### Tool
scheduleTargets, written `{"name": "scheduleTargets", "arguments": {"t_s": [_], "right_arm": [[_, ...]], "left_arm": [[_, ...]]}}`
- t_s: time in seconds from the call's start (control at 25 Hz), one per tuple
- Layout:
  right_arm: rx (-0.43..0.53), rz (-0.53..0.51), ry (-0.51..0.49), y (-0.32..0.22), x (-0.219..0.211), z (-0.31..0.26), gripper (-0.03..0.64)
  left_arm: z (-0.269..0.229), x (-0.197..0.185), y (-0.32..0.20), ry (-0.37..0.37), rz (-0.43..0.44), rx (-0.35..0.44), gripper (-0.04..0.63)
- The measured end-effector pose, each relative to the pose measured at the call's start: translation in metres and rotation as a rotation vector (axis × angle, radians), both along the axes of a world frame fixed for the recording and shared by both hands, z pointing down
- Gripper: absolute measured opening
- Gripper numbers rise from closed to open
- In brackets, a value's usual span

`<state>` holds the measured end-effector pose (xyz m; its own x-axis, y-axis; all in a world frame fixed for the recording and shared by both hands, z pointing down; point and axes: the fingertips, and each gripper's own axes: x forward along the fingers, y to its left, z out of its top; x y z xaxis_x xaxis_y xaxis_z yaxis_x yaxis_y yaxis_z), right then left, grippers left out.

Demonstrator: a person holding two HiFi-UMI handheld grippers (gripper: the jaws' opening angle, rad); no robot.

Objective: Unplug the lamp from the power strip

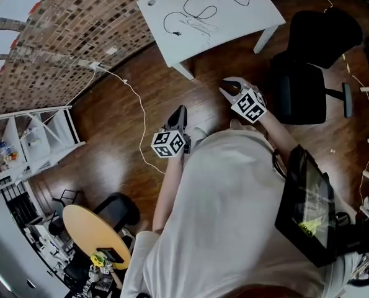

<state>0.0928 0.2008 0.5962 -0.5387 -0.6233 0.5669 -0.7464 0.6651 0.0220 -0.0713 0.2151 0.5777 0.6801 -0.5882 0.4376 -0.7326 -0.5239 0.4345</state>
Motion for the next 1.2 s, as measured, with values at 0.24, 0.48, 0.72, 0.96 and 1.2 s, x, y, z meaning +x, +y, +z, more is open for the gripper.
{"name": "scheduleTargets", "arguments": {"t_s": [0.24, 0.48, 0.72, 0.96, 1.2], "right_arm": [[-0.038, 0.022, -0.054, 0.014, 0.023, 0.010, 0.077], [-0.089, 0.076, -0.140, 0.030, 0.053, 0.016, 0.059], [-0.080, 0.144, -0.253, 0.038, 0.083, -0.001, 0.009], [-0.123, 0.156, -0.586, 0.051, 0.091, -0.074, -0.004], [-0.175, 0.079, -1.007, 0.076, 0.078, -0.170, -0.005]], "left_arm": [[0.006, 0.022, 0.013, -0.029, 0.012, -0.016, 0.000], [0.015, 0.055, 0.034, -0.049, 0.064, -0.033, 0.000], [0.011, 0.074, 0.048, -0.052, 0.072, -0.027, 0.000], [-0.015, 0.104, 0.059, 0.042, 0.081, -0.009, 0.003], [-0.083, 0.169, 0.074, 0.300, 0.202, -0.022, 0.088]]}}
